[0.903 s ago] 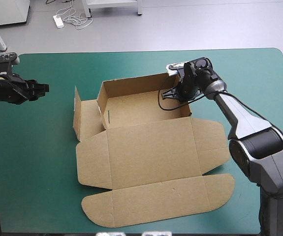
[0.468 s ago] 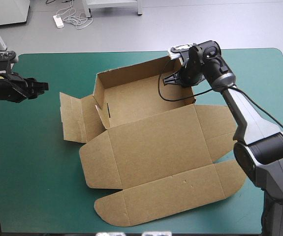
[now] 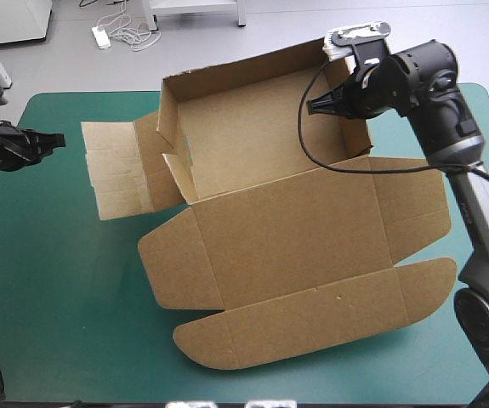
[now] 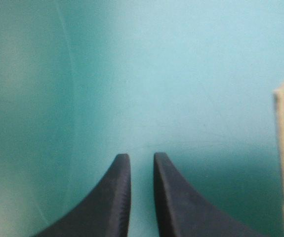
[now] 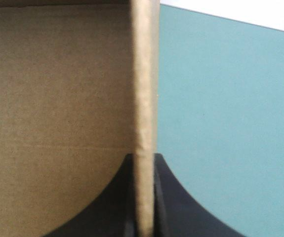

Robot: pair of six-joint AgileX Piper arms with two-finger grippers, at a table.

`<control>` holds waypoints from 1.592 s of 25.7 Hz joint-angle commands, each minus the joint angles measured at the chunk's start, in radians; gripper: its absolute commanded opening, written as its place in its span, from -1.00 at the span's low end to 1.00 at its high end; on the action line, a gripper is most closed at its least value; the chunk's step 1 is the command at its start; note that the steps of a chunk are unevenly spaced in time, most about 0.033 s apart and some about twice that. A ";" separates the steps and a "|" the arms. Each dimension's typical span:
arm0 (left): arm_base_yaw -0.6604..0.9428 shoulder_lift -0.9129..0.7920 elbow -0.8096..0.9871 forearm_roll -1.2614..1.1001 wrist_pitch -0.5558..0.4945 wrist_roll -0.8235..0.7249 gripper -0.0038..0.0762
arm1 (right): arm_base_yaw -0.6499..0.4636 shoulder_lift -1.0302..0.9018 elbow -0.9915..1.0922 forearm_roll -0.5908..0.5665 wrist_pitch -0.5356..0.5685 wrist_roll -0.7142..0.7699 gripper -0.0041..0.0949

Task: Fold the box

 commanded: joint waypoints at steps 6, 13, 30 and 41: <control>0.055 0.077 0.065 -0.421 -0.076 0.242 -0.92 | -0.050 -0.177 -0.036 -0.003 -0.002 0.004 -0.96; 0.048 0.204 0.144 -0.892 0.120 0.549 -0.92 | -0.050 -0.205 -0.036 0.033 -0.002 0.004 -0.96; -0.197 0.228 0.142 -1.148 0.290 0.804 -0.92 | -0.050 -0.163 -0.029 0.070 -0.002 0.000 -0.96; -0.257 0.079 0.142 -1.215 0.290 0.795 -0.92 | -0.050 -0.090 -0.029 -0.010 -0.002 0.016 -0.96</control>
